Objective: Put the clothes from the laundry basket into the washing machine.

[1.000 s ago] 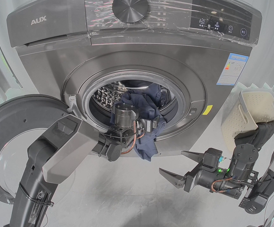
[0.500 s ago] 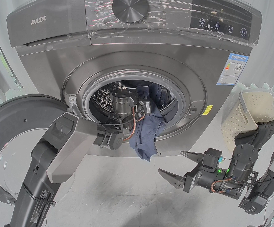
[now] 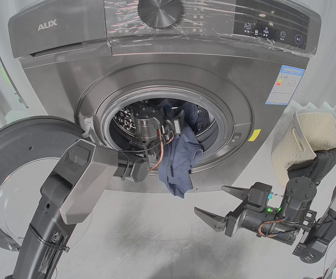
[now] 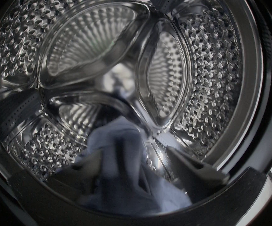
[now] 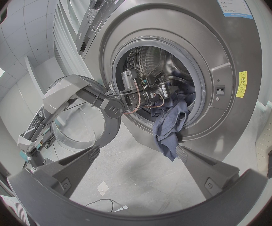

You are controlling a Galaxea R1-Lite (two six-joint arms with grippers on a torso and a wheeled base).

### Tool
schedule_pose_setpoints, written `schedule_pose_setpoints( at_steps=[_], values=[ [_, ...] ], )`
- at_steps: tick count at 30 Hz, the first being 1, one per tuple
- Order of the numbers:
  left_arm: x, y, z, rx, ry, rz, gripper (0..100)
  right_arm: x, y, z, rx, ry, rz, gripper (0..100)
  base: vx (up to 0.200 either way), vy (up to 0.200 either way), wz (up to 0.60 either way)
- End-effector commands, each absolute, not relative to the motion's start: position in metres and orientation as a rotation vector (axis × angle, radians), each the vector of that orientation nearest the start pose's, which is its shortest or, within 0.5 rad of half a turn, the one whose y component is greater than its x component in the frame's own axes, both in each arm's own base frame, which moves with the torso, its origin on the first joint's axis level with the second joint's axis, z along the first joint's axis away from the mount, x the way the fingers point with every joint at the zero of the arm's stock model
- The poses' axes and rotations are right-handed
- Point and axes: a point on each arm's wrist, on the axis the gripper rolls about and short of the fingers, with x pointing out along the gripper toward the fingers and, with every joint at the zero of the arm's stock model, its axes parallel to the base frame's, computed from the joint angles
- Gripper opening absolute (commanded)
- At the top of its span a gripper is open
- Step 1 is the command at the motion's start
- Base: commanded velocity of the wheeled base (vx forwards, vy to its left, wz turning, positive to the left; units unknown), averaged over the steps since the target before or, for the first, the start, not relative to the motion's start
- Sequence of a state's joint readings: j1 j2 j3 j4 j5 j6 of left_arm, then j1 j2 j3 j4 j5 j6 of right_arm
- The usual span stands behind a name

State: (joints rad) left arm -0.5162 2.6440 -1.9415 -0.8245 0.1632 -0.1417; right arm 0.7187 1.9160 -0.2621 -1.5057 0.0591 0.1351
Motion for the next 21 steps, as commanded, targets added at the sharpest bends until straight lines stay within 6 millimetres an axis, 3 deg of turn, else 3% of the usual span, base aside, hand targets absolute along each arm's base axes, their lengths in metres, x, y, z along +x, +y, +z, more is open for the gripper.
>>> schedule_pose_setpoints(
  at_steps=[1,7,21],
  values=[
    [0.444,-0.269,0.100,-0.142,0.018,-0.451,100,0.198,0.174,0.087,0.079,0.195,0.765,100,0.000,0.000,0.00],
    [0.413,-0.275,0.092,-0.077,0.075,-0.543,100,0.198,0.174,0.087,0.079,0.195,0.765,100,0.000,0.000,0.00],
    [0.394,-0.278,0.068,-0.050,0.105,-0.603,100,0.198,0.174,0.086,0.078,0.198,0.763,100,0.000,0.000,0.00]
  ],
)
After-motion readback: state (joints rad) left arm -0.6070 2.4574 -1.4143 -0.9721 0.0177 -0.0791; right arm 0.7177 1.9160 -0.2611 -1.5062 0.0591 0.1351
